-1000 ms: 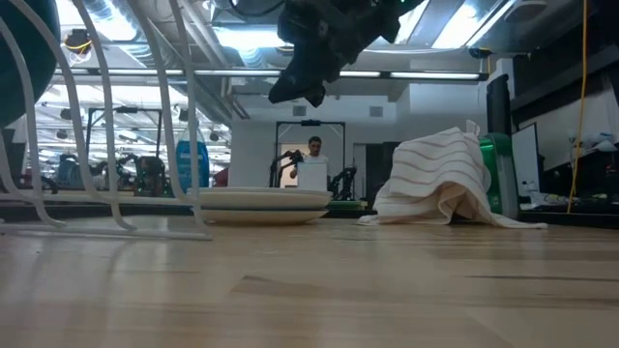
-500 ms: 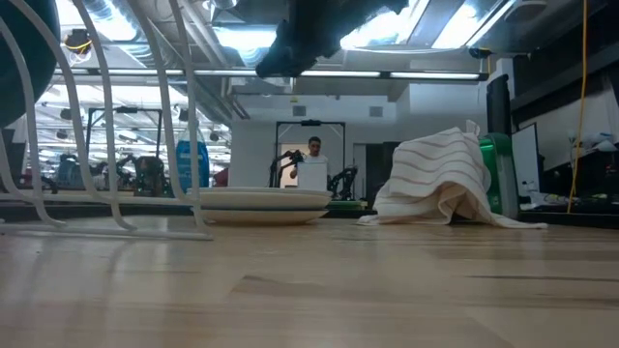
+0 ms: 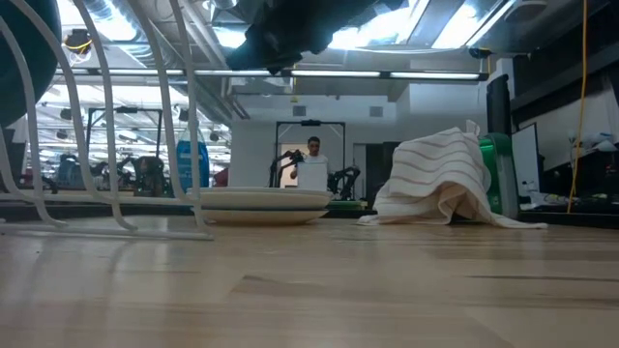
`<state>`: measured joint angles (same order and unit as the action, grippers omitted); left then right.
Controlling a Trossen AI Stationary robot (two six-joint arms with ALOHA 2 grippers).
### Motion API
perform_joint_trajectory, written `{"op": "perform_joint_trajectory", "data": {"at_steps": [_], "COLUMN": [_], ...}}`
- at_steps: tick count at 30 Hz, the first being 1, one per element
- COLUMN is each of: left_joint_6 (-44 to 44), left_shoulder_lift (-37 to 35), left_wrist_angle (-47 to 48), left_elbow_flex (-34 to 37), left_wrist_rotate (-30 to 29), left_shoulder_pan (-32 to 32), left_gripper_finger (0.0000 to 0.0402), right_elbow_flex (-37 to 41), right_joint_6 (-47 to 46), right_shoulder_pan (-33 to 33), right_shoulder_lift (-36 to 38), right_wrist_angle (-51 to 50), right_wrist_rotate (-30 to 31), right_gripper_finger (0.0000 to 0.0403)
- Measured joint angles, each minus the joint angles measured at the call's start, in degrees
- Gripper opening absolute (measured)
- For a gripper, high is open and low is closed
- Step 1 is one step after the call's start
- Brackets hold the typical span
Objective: Sort dishes
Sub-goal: Put the green plate in the white dish rack
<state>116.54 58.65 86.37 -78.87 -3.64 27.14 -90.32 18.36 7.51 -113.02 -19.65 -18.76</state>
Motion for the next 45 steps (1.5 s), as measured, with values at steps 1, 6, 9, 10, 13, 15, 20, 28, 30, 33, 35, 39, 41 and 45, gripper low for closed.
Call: {"op": "perform_joint_trajectory", "data": {"at_steps": [1, 6, 9, 10, 13, 15, 20, 28, 30, 33, 35, 39, 41, 45], "left_joint_6": [-0.2, -0.7, -1.4, -1.4, -1.4, -1.5, -1.5, -1.6, -1.2, -0.2, 1.3, 4.6, 7.3, 12.3], "left_shoulder_lift": [0.0, 0.0, 0.0, 0.0, 0.0, 0.0, 0.0, 0.0, 0.1, 0.2, 0.3, 0.3, 0.3, 0.3], "left_wrist_angle": [0.0, 0.0, 0.0, 0.0, -0.1, -0.2, -0.4, -2.2, -2.4, -2.1, -2.1, -2.1, -2.4, -2.8], "left_elbow_flex": [0.0, 0.0, 0.0, 0.0, 0.0, 0.0, 0.0, 0.1, 0.1, 0.1, 0.1, 0.1, 0.1, 0.1], "left_wrist_rotate": [0.0, 0.0, 0.0, 0.0, 0.0, 0.0, 0.0, 0.0, 0.1, 0.0, -0.2, -0.3, -0.2, -0.1], "left_shoulder_pan": [0.0, 0.0, 0.0, 0.0, 0.0, 0.0, 0.0, 1.2, 1.8, 2.9, 3.7, 5.5, 6.5, 8.5], "left_gripper_finger": [0.0014, 0.0020, 0.0017, 0.0015, 0.0014, 0.0017, 0.0020, 0.0019, 0.0022, 0.0024, 0.0024, 0.0025, 0.0026, 0.0026], "right_elbow_flex": [0.0, 0.0, 0.0, 0.0, -0.1, -0.1, 0.0, 0.0, 0.1, 0.1, 0.1, 0.1, 0.1, 0.1], "right_joint_6": [0.0, 0.0, -0.1, -0.1, -0.3, -0.4, -0.4, -0.4, -0.4, -0.4, -0.3, 0.5, -0.2, -3.0], "right_shoulder_pan": [0.4, 2.3, 3.2, 3.5, 3.9, 4.2, 4.1, 3.8, 3.6, 3.3, 3.3, 3.4, 3.5, 3.5], "right_shoulder_lift": [-0.4, -0.6, -0.6, -0.8, -1.9, -3.0, -5.1, -6.0, -6.0, -6.0, -6.0, -6.0, -6.0, -6.0], "right_wrist_angle": [0.1, 1.6, 4.5, 5.7, 9.2, 11.3, 14.0, 14.7, 15.0, 15.2, 15.0, 15.1, 15.1, 15.1], "right_wrist_rotate": [-0.1, 1.5, 4.1, 4.3, 4.6, 4.6, 4.3, 11.9, 12.1, 12.2, 13.2, 14.3, 15.3, 17.3], "right_gripper_finger": [0.0058, 0.0125, 0.0164, 0.0175, 0.0196, 0.0202, 0.0197, 0.0133, 0.0108, 0.0066, 0.0037, 0.0016, 0.0025, 0.0026]}}
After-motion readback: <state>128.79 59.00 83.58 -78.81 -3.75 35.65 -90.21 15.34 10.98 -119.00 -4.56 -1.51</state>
